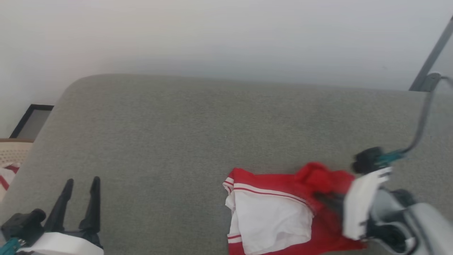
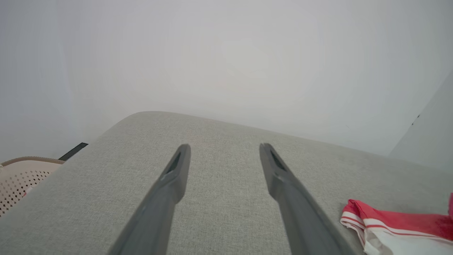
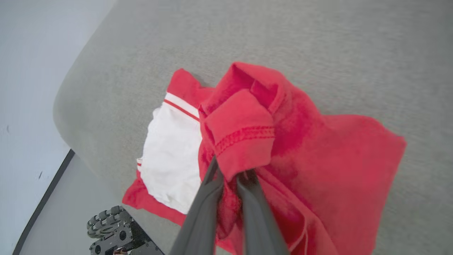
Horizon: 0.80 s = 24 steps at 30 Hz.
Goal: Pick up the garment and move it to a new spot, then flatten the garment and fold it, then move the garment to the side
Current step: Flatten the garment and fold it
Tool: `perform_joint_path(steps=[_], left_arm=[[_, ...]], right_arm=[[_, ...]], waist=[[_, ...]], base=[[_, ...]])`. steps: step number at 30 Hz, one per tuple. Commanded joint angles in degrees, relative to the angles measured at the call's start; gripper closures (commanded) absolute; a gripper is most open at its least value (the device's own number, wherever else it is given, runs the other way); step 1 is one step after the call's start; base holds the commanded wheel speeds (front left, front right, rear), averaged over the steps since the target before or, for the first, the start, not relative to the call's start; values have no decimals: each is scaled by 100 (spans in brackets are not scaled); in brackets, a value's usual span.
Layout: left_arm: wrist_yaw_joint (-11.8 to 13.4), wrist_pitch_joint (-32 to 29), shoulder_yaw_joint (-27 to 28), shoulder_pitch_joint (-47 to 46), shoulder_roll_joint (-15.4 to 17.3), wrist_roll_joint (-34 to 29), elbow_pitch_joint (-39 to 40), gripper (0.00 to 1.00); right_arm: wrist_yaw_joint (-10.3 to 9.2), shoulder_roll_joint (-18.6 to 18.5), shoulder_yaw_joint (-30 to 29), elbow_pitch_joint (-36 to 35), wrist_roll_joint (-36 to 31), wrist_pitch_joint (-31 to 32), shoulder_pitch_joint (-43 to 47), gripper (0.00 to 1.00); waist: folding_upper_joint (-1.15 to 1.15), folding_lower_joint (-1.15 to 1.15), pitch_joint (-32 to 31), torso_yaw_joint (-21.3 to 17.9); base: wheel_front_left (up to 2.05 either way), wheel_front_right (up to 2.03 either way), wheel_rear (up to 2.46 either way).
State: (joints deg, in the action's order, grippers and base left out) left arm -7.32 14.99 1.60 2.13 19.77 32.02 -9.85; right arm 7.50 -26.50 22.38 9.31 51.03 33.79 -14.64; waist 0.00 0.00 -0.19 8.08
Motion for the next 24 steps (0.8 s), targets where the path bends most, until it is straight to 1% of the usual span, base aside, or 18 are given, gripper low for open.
perform_joint_path(steps=[1,7,13,14,15,16,17,18,21,24], left_arm=[[-12,23,-56,-84,16,27,-21,0],[-12,23,-306,-263,52,81,-92,0],[-12,23,-411,-363,88,146,-142,0],[-13,23,-426,-374,85,156,-144,0],[-13,23,-433,-378,89,156,-149,0],[-13,23,-434,-372,99,160,-158,0],[-13,23,-428,-366,105,169,-165,0],[-13,23,-418,-362,107,164,-170,0],[-13,23,-375,-316,91,231,-177,0],[-13,23,-291,-242,142,240,-177,0]], right_arm=[[-3,130,150,-41,9,-29,-111,100],[-3,496,837,209,-45,-133,-392,100],[-3,747,1399,735,-132,-390,-703,100],[-3,794,1470,830,-106,-418,-729,90],[-3,820,1551,925,-89,-437,-767,76],[-3,825,1617,983,-101,-484,-823,64],[-3,820,1680,1050,-114,-535,-879,50],[-3,824,1726,1110,-93,-584,-911,0],[-3,795,1852,1206,-3,-688,-1001,0],[-3,712,1889,1144,83,-845,-1080,0]], waist=[[0,0,-20,65],[0,0,-38,311],[0,0,-46,486],[0,0,-45,505],[0,0,-48,519],[0,0,-52,529],[0,0,-54,533],[0,0,-55,534],[0,0,-67,501],[0,0,-84,413]], base=[[0,0,0],[0,0,0],[0,0,0],[0,0,0],[0,0,0],[0,0,0],[0,0,0],[0,0,0],[0,0,0],[0,0,0]])
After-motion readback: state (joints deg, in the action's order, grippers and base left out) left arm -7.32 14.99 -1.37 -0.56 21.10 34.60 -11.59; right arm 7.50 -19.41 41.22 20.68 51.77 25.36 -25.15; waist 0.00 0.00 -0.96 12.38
